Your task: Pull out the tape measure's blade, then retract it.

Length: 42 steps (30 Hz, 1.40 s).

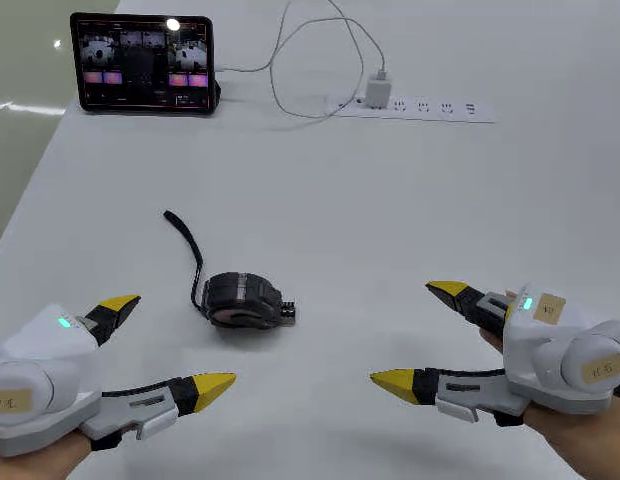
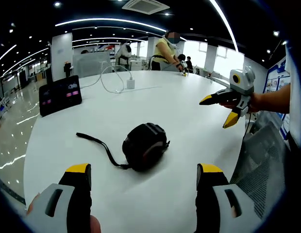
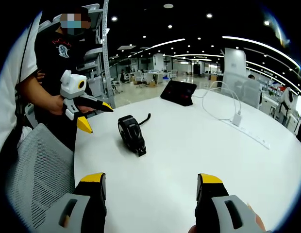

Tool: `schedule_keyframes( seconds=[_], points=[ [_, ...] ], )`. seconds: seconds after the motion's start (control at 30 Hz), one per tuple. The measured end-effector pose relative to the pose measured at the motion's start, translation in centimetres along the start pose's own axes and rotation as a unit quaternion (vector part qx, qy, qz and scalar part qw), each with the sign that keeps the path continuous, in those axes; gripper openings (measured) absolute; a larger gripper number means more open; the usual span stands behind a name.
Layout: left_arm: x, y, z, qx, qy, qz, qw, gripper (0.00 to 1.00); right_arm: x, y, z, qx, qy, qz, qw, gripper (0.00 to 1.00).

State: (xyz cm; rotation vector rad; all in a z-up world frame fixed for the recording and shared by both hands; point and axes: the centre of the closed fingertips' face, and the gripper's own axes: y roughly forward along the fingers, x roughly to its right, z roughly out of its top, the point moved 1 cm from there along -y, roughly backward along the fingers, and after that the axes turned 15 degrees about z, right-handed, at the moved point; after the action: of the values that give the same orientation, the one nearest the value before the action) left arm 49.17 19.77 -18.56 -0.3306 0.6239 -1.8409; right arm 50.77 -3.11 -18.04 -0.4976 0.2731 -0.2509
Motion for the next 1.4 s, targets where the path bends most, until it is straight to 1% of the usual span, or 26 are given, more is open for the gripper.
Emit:
schedule_keyframes(
  seconds=[0.17, 0.3, 0.43, 0.8, 0.93, 1.2, 1.4],
  points=[
    [-0.1, -0.1, 0.1, 0.002, 0.001, 0.0, 1.0, 0.87, 0.1, -0.5, -0.4, 0.003, 0.004, -0.01, 0.9999, 0.77],
    [-0.3, -0.3, 0.0, 0.003, 0.005, 0.001, 1.0, 0.88, 0.1, -1.1, -0.8, 0.012, 0.011, -0.021, 0.9996, 0.78],
    [-0.4, -0.5, 0.0, 0.004, 0.006, 0.001, 1.0, 0.88, 0.1, -1.5, -1.2, 0.015, 0.015, -0.029, 0.9994, 0.79],
    [-1.1, -0.9, -0.1, 0.006, 0.004, 0.009, 0.9999, 0.9, 0.5, -3.0, -1.6, 0.022, 0.02, -0.053, 0.9982, 0.82],
    [-1.0, -0.9, -0.2, 0.005, 0.003, 0.008, 0.9999, 0.9, 0.5, -3.3, -1.8, 0.025, 0.024, -0.057, 0.9978, 0.83],
    [-0.6, -1.0, -0.4, 0.003, 0.003, 0.005, 1.0, 0.9, 0.6, -3.8, -2.1, 0.026, 0.028, -0.065, 0.9972, 0.84],
    [-0.8, -1.1, -0.3, 0.006, 0.0, 0.006, 1.0, 0.9, 0.8, -3.9, -2.1, 0.028, 0.028, -0.068, 0.9969, 0.84]
  ],
)
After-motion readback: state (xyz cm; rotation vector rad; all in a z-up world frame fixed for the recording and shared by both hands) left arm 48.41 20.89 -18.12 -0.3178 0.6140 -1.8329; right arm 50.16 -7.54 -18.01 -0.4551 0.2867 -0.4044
